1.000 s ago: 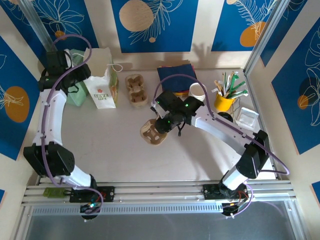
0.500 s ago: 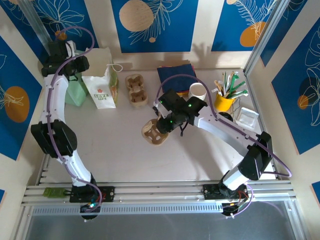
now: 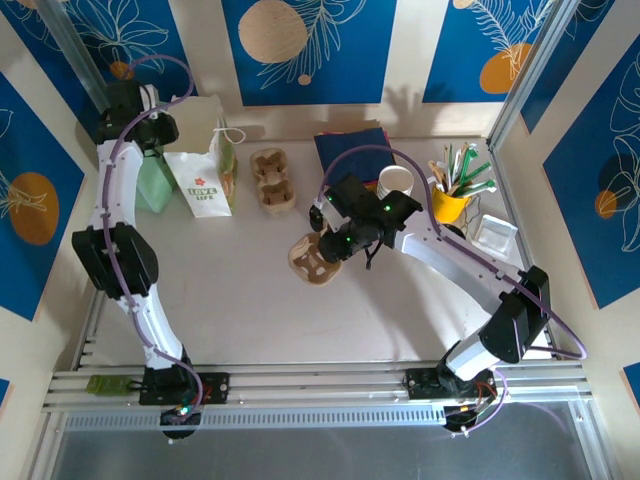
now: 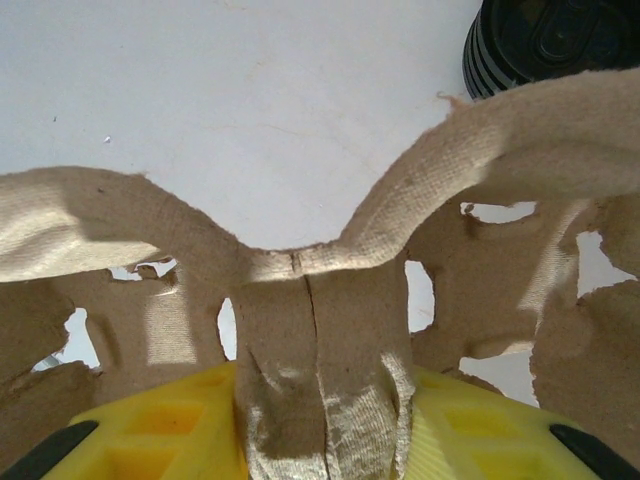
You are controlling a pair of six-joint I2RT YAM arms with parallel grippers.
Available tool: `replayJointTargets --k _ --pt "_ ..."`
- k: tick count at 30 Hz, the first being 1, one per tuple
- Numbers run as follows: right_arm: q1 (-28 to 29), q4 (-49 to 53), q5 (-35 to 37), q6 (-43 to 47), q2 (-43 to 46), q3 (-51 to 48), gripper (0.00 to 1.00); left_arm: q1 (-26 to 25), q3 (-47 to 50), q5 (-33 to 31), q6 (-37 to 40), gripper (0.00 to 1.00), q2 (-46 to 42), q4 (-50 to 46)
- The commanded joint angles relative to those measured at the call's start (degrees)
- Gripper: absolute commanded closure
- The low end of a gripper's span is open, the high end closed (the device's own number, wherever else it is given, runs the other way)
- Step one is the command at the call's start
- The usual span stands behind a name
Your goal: Pack the takeout coffee
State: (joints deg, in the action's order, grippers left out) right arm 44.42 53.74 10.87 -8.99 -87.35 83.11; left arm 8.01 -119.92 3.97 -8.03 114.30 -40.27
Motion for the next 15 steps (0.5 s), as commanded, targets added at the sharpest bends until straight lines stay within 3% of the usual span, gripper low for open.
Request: replayJointTargets --k 1,4,15 --pt "-0.4 0.4 -1.8 -0.2 1.6 -0.9 0.61 -0.1 -2.6 -0.4 0.6 0.72 1.8 -1.1" --pt "-0.3 0.7 -1.7 -0.4 1.8 -0.8 0.62 -0.4 -3.7 -0.9 0.5 0.73 2.4 -1.7" --pt "-0.4 0.8 -1.5 -0.8 3.0 -1.8 0.62 -1.7 -1.9 -1.3 -0.3 0.93 -2.1 -3.8"
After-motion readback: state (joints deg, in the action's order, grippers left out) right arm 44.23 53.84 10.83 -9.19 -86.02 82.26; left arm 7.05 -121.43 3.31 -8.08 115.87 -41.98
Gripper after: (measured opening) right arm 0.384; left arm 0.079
